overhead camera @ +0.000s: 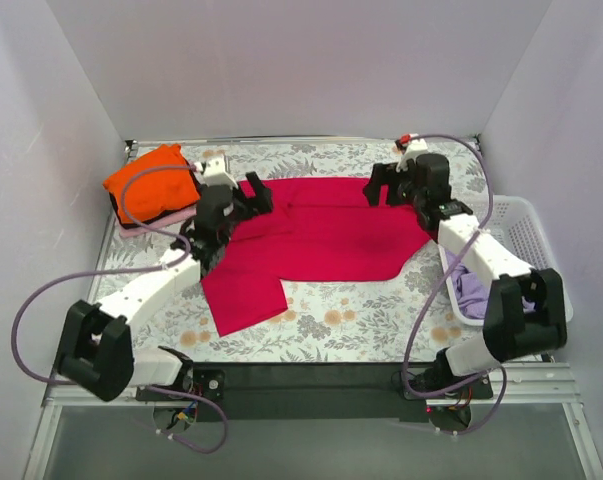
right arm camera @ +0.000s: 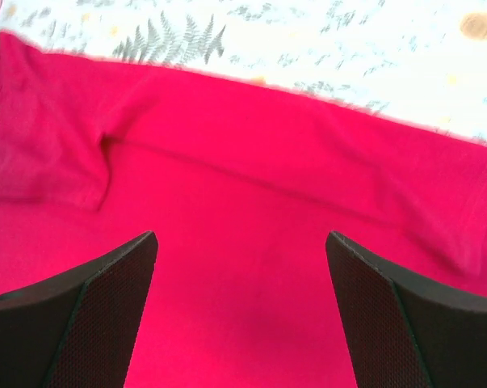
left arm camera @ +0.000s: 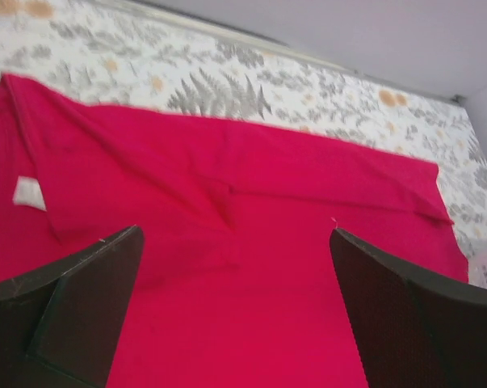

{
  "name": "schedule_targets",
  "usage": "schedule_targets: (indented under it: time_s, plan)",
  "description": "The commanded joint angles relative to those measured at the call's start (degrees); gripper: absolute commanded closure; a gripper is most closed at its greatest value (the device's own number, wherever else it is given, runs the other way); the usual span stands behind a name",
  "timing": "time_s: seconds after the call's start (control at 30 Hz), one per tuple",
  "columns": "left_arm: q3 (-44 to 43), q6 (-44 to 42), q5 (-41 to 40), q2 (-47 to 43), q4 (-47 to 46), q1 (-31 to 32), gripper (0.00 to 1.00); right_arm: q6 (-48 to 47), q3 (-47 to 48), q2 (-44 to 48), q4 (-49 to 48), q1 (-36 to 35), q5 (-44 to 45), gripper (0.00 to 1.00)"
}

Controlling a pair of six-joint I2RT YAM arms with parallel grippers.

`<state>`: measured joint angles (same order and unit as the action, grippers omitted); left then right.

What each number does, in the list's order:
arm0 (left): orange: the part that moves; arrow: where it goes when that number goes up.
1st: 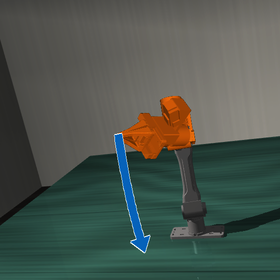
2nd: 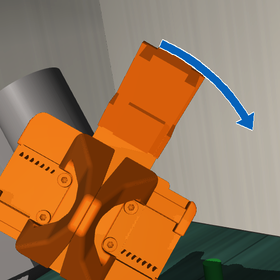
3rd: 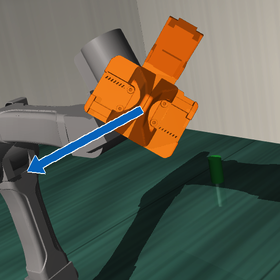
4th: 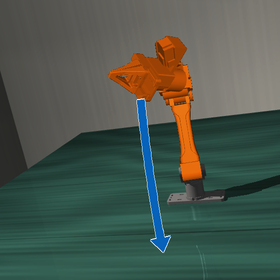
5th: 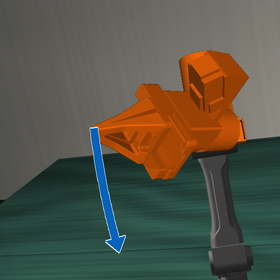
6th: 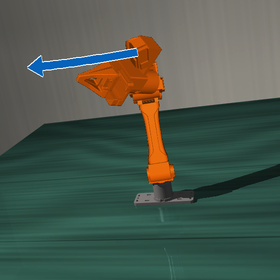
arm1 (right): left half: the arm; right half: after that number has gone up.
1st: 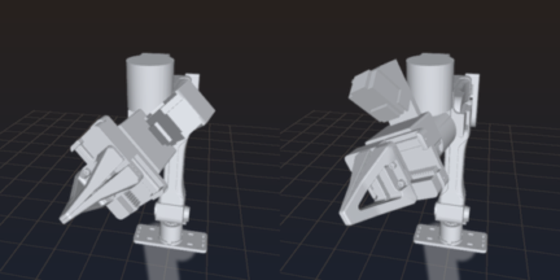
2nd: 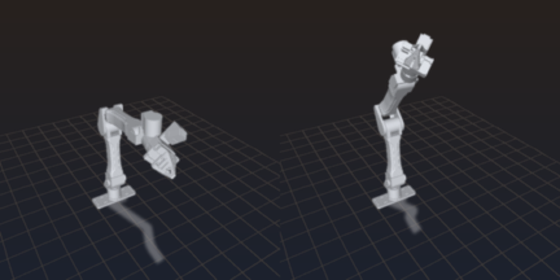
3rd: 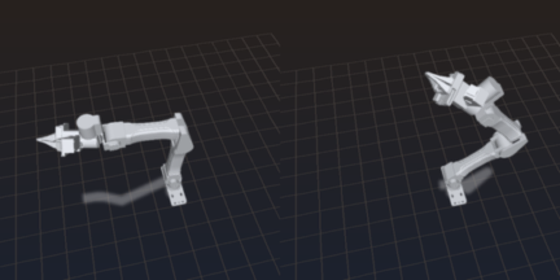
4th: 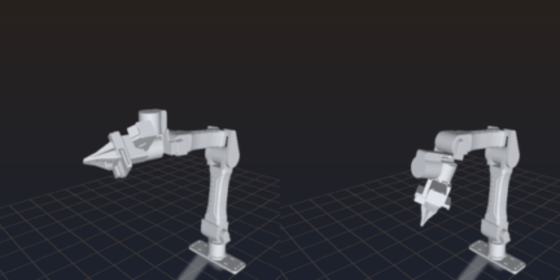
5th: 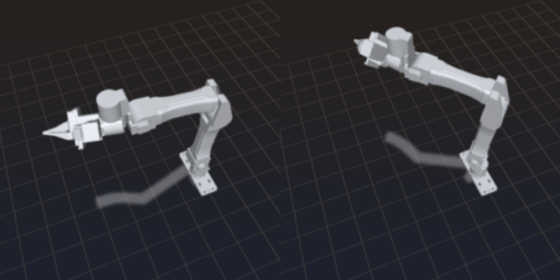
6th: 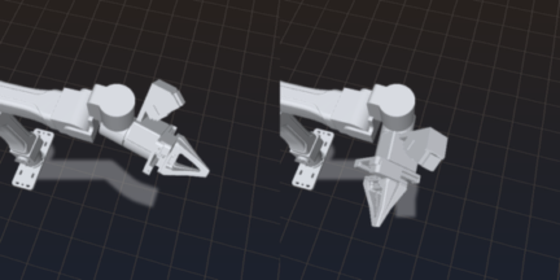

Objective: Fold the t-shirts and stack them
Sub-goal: Fold the tshirt

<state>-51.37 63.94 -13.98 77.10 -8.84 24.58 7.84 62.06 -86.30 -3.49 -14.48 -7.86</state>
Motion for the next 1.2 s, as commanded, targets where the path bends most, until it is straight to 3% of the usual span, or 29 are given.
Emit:
schedule_targets:
  time_s: [0.0,0.1,0.23,0.33,0.53,0.57,0.87,1.17]
  plan:
    - [9.6,5.38,-10.6,-4.75,3.38,6.08,0.09,1.3,-8.43,5.95,-1.78,-2.39,0.64,0.23]
    - [12.61,9.26,-19.81,-6.08,11.71,14.42,0.1,1.74,-15.53,12.9,-2.4,-4.24,2.49,0.23]
    - [10.43,21.09,-28.89,-5.73,26.3,26.89,0.1,2.18,-21.62,21.16,-2.32,-4.77,5.39,0.23]
    - [9.98,25.17,-31.36,-6.0,33.17,31.39,0.11,2.27,-24.0,25.74,-1.7,-4.77,6.98,0.22]
    - [9.98,41.07,-32.96,-5.65,50.57,36.24,0.14,3.06,-27.96,29.96,-0.12,-4.68,11.81,0.21]
    - [10.59,43.61,-32.09,-5.73,53.11,36.59,0.2,3.06,-28.14,29.7,0.23,-4.68,11.99,0.21]
    - [13.22,53.74,-29.8,-7.49,62.01,41.43,0.32,3.5,-28.93,30.14,0.59,-4.59,11.46,0.21]
    - [19.38,56.11,-26.45,-11.45,57.27,41.69,0.33,3.59,-28.93,29.35,0.41,-4.59,10.76,0.21]
